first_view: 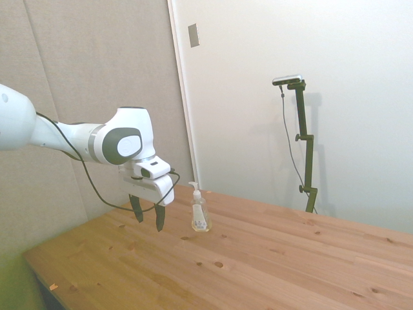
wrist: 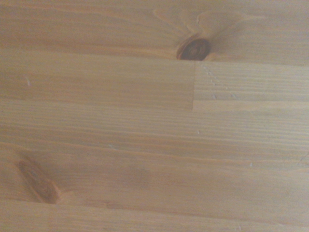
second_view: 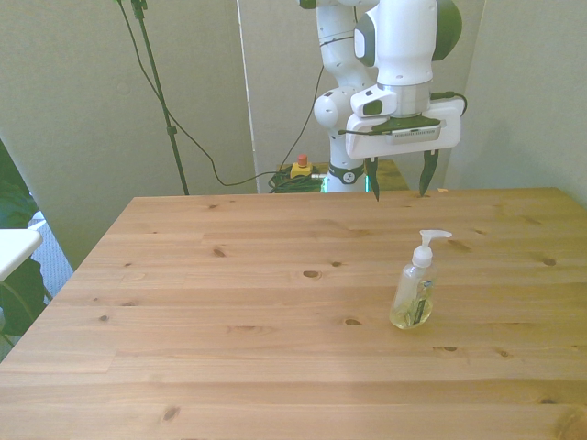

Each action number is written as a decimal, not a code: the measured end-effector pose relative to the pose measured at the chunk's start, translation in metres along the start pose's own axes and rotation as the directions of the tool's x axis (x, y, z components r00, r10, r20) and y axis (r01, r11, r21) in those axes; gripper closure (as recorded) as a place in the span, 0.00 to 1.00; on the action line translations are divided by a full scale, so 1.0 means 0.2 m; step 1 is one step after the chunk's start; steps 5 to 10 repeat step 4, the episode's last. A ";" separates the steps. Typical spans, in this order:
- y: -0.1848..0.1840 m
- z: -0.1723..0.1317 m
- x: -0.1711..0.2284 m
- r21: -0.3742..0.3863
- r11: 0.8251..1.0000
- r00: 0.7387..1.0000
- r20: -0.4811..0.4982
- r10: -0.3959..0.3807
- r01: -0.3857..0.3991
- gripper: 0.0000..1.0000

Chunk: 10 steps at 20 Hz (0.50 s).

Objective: Stand the sanitizer

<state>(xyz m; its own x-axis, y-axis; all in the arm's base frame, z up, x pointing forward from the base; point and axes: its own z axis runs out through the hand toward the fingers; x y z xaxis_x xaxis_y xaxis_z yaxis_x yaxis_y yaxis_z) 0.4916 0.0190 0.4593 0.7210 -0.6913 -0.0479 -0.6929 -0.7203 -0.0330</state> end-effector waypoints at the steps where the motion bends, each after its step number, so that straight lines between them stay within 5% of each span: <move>1: 0.00 0.02 0.00 -0.013 1.000 1.000 -0.002 -0.006 0.006 0.00; 10: 0.01 0.03 0.00 -0.033 0.999 1.000 -0.004 -0.014 0.014 0.00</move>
